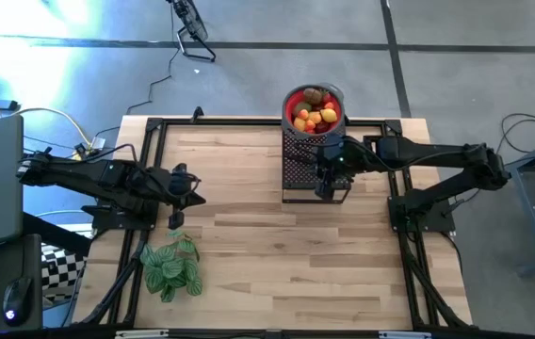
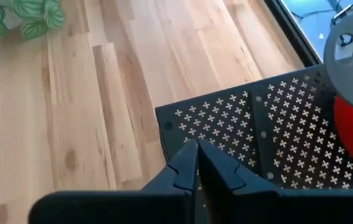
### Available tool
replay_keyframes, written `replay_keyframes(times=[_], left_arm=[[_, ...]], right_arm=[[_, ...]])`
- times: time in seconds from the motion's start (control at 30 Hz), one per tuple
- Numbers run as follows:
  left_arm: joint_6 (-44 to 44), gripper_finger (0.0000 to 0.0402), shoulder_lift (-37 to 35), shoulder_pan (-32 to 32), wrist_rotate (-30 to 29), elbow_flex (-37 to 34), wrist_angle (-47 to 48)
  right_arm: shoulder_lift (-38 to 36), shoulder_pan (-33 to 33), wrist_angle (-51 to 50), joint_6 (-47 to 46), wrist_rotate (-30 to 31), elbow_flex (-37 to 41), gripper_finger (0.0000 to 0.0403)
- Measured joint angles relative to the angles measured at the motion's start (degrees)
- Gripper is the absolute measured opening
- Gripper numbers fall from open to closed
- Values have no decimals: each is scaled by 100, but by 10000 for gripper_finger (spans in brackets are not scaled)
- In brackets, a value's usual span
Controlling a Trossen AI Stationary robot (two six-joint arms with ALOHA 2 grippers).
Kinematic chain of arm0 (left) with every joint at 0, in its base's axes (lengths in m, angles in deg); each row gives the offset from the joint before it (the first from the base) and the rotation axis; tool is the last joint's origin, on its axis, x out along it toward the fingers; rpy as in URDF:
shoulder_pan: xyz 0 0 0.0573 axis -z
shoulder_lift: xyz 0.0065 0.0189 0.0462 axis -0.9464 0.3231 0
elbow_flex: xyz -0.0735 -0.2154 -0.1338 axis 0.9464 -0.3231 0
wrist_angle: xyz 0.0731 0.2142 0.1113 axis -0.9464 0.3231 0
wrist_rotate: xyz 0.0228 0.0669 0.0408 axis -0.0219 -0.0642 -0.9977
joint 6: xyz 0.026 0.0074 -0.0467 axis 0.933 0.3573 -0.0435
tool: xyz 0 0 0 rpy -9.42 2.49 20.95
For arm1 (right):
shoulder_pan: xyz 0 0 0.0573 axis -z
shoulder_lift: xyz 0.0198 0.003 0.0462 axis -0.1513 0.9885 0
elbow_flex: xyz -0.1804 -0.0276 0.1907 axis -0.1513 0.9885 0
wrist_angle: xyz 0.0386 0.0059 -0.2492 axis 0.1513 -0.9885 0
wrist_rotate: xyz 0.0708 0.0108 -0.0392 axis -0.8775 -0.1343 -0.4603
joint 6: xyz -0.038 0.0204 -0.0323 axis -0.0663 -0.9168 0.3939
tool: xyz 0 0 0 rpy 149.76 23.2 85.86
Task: Pick & Place Fruit
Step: Return to Home Position
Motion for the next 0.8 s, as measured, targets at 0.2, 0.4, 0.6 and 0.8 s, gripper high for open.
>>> replay_keyframes(times=[0.2,0.4,0.6,0.8], left_arm=[[404,0,2,6,-377,-2,-697],[908,0,-127,277,-1386,-253,-1671],[1157,0,-297,675,-1498,-719,-1939],[1535,0,-644,961,-1661,-768,-1913]], right_arm=[[19,-47,-11,-3,-288,0,3],[8,-513,160,-62,161,179,3],[-227,-955,1055,-184,464,1027,3],[-808,-923,1867,-161,484,1702,3]])
